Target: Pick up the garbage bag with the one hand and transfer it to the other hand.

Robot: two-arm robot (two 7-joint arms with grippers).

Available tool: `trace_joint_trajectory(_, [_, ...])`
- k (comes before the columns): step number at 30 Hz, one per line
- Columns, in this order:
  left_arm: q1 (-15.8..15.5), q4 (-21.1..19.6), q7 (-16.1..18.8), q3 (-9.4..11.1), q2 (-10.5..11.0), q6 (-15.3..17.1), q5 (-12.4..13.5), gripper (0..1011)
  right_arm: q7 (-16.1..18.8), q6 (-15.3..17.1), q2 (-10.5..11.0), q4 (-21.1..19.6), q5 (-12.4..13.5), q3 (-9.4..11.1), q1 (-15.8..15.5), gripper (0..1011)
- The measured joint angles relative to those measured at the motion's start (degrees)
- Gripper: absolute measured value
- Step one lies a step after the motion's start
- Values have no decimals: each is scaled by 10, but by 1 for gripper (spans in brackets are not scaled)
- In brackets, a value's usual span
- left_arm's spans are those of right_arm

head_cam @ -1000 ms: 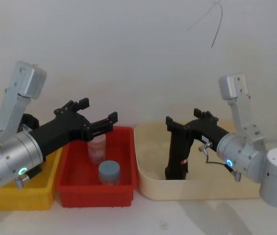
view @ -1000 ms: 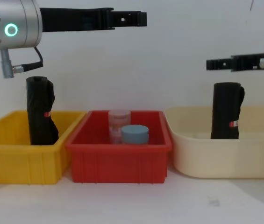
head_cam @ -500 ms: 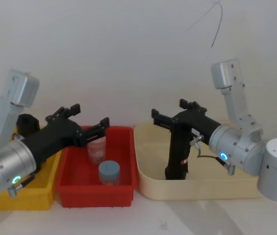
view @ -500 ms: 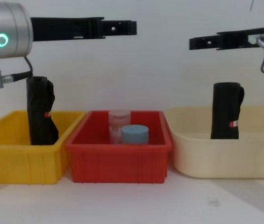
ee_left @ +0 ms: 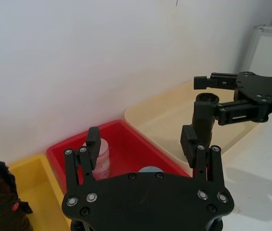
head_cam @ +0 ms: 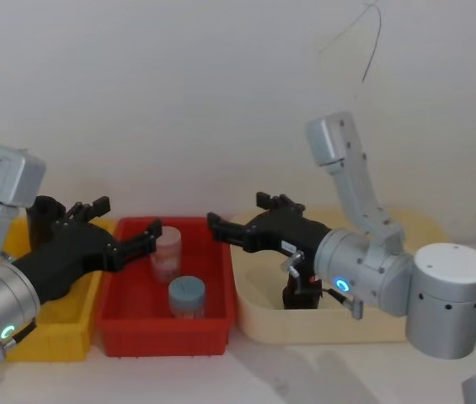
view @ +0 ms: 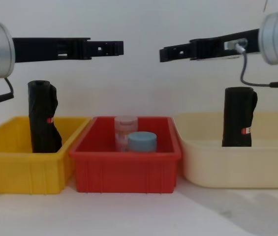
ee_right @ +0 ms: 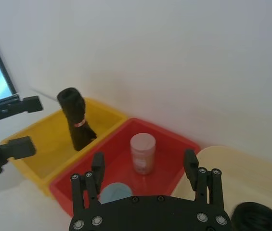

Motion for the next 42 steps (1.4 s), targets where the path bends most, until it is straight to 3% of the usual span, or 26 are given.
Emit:
trace_joint_trajectory(13, [13, -6, 10, -4, 7, -3, 3, 1002, -14, 25, -24, 7, -12, -35, 11, 1000])
trace_joint_trajectory(31, [18, -8, 14, -6, 9, -4, 4, 1001, -19, 68, -58, 65, -48, -92, 49, 1000])
trace_joint_trajectory(42, [18, -8, 15, -6, 10, -5, 5, 1001, -16, 79, -77, 107, -66, -117, 74, 1000])
